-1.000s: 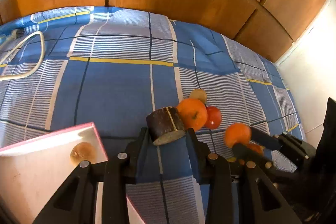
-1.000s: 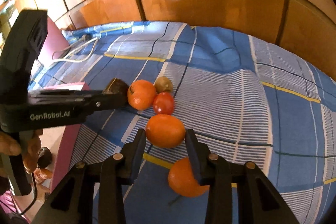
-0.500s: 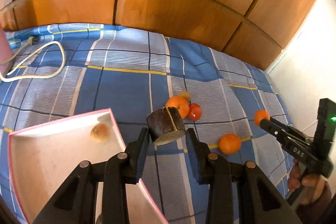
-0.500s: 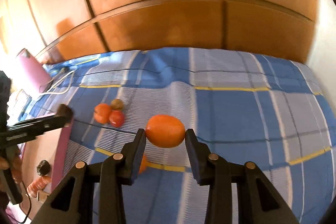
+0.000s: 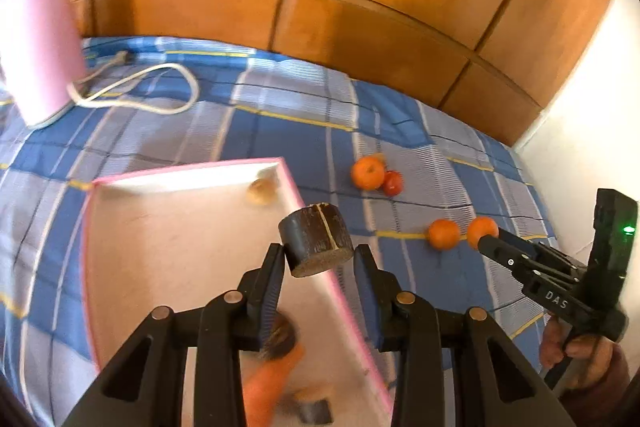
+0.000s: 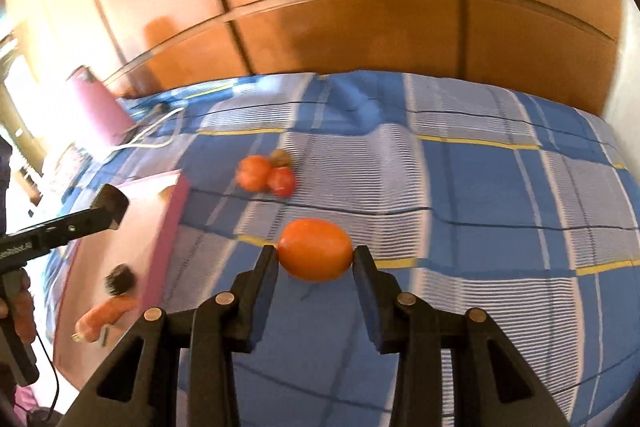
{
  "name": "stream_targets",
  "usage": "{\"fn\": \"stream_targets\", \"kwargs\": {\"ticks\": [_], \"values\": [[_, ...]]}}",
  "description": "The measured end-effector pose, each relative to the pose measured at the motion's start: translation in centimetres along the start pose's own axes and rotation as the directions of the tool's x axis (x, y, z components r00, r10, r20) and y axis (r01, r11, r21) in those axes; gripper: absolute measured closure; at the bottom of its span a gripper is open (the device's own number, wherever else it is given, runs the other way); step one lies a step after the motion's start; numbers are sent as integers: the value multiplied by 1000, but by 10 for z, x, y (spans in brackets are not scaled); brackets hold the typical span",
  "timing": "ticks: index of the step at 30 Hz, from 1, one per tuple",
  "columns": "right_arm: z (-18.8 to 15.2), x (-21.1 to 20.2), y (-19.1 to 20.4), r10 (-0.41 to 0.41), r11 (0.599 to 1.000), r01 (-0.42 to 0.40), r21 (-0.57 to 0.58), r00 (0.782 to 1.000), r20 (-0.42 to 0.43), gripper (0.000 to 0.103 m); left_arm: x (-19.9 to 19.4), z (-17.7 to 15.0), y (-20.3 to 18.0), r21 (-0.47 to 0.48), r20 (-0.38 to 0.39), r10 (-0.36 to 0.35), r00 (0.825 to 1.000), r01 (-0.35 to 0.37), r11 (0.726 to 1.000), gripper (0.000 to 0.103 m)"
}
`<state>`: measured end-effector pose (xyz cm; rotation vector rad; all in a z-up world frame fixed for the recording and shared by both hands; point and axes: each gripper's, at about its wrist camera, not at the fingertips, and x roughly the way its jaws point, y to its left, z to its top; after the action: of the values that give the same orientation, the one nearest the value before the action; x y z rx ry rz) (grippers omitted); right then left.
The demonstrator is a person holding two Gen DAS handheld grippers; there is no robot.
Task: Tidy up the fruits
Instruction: 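Carry the slice and tangerine into the tray and open both grippers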
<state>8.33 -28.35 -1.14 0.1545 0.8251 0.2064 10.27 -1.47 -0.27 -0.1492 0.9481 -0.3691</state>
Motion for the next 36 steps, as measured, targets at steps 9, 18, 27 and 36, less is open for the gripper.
{"fn": "stream_targets", "kwargs": {"ticks": [9,18,27,36], "values": [[-9,5,83,95,981,-100,-167,995,-38,64,-35,-36,48,-89,34,124,992,-120,989,67],[-15,14,148,143,943,-160,-293,987,-79,64,-59,-57,60,-123,70,162,984,-152,981,72],[-10,27,181,150,927,-176,-332,983,-103,64,-80,-61,59,-137,125,172,977,-155,978,72],[-8,35,199,171,918,-203,-340,978,-121,64,-89,-67,80,-228,125,211,969,-179,957,60]]}}
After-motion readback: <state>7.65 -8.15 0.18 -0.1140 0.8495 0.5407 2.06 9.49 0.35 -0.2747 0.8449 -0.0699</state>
